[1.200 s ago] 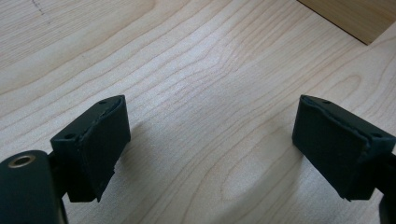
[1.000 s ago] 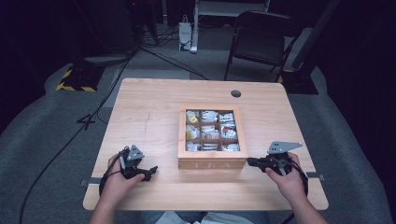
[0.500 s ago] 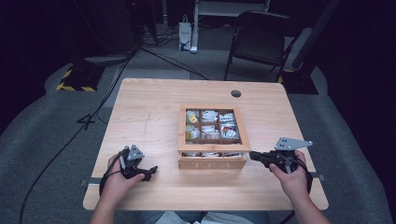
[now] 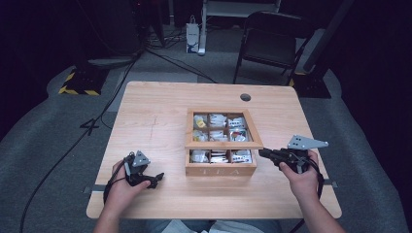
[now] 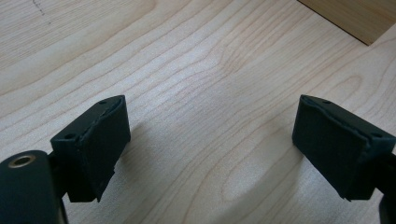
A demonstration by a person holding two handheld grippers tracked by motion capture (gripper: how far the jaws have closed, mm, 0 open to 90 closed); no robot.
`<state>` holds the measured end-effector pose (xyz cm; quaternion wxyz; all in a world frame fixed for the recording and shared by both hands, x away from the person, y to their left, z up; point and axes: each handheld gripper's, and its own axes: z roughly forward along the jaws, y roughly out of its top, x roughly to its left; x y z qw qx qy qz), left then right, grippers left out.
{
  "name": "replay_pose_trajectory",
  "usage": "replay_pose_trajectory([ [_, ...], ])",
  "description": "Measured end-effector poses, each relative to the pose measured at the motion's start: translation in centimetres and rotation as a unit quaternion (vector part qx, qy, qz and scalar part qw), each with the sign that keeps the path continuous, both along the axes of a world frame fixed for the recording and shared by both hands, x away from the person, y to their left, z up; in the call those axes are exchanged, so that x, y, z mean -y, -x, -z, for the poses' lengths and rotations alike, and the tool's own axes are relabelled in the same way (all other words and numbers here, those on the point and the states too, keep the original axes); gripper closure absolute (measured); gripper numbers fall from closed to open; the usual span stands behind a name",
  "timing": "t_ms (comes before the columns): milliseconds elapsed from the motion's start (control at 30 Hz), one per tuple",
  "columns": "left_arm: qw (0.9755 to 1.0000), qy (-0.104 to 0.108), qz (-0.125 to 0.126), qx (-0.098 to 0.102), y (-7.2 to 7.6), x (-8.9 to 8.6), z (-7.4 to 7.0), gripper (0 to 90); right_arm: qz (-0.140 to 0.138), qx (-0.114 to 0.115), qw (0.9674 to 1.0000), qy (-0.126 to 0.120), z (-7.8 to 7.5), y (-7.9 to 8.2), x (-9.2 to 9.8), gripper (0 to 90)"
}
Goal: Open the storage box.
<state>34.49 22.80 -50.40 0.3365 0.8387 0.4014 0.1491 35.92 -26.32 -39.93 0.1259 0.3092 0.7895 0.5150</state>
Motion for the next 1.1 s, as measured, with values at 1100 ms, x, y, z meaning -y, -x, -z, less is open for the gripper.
replay_pose_trajectory([
  [1100,1.0,-0.003,-0.001,0.002,-0.1,0.0,0.0,11.7,0.061,0.089,0.9937,-0.032,-4.0,-2.4,-1.8,90.0],
])
